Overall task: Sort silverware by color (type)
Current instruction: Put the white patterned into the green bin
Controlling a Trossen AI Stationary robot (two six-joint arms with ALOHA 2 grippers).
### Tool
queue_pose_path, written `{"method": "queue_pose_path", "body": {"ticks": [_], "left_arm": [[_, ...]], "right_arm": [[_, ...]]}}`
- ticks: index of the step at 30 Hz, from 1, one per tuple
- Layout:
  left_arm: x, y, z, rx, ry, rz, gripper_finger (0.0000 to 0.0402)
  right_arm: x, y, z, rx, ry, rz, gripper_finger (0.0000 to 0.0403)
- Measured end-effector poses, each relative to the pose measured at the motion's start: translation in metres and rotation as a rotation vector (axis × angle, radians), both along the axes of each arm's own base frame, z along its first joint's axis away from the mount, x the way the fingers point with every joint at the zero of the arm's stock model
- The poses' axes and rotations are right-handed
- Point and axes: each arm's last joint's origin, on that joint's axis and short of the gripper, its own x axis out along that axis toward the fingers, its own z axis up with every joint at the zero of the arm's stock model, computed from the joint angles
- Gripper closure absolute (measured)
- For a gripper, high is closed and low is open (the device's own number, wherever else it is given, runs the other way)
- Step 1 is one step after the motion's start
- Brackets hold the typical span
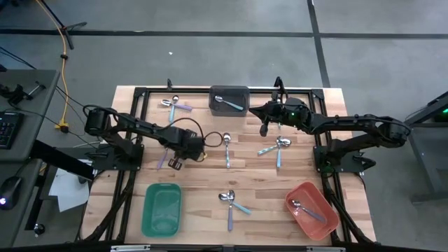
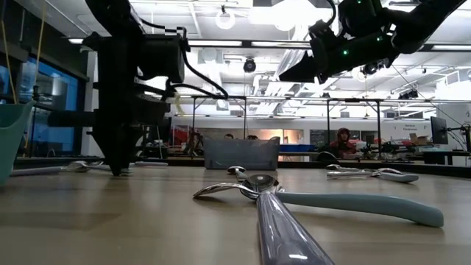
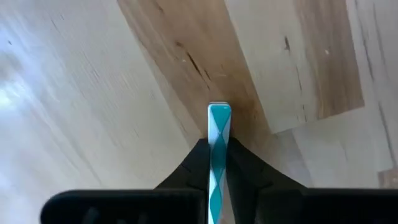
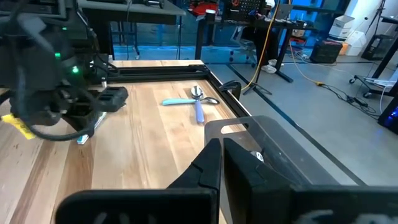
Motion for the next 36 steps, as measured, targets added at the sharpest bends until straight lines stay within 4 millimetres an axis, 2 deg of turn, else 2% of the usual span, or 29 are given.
{"method": "queue_pose_path", "body": {"ticks": [5,8,11,15,19,25,29,32,36], "left_arm": [[-0.006,-0.014,0.008,0.155,0.072,-0.095,0.0383],[0.004,-0.029,0.029,0.186,-0.004,-0.105,0.0384],[0.002,-0.048,0.043,0.187,0.004,-0.130,0.0384],[0.007,-0.084,0.072,0.151,-0.096,-0.157,0.0384],[0.006,-0.124,0.094,0.029,-0.178,-0.170,0.0384],[-0.013,-0.186,0.124,-0.132,-0.249,-0.275,0.0384],[-0.029,-0.217,0.142,-0.198,-0.306,-0.302,0.0384],[-0.040,-0.231,0.144,-0.243,-0.323,-0.275,0.0384],[-0.047,-0.245,0.128,-0.263,-0.332,-0.295,0.0384]], "right_arm": [[0.000,0.000,0.000,0.001,0.000,0.000,0.0403],[0.000,0.000,0.000,0.004,-0.001,-0.001,0.0403],[0.000,0.000,0.000,0.004,0.001,-0.001,0.0403],[0.000,0.000,0.000,0.001,0.003,0.000,0.0403],[0.000,0.000,0.000,0.000,0.005,0.000,0.0403],[0.000,0.000,-0.001,0.004,0.011,0.000,0.0403],[0.000,0.000,-0.002,0.012,0.019,-0.001,0.0403],[-0.001,0.000,-0.003,0.030,0.023,-0.004,0.0403],[0.000,0.001,-0.004,0.045,0.025,-0.004,0.0403]]}}
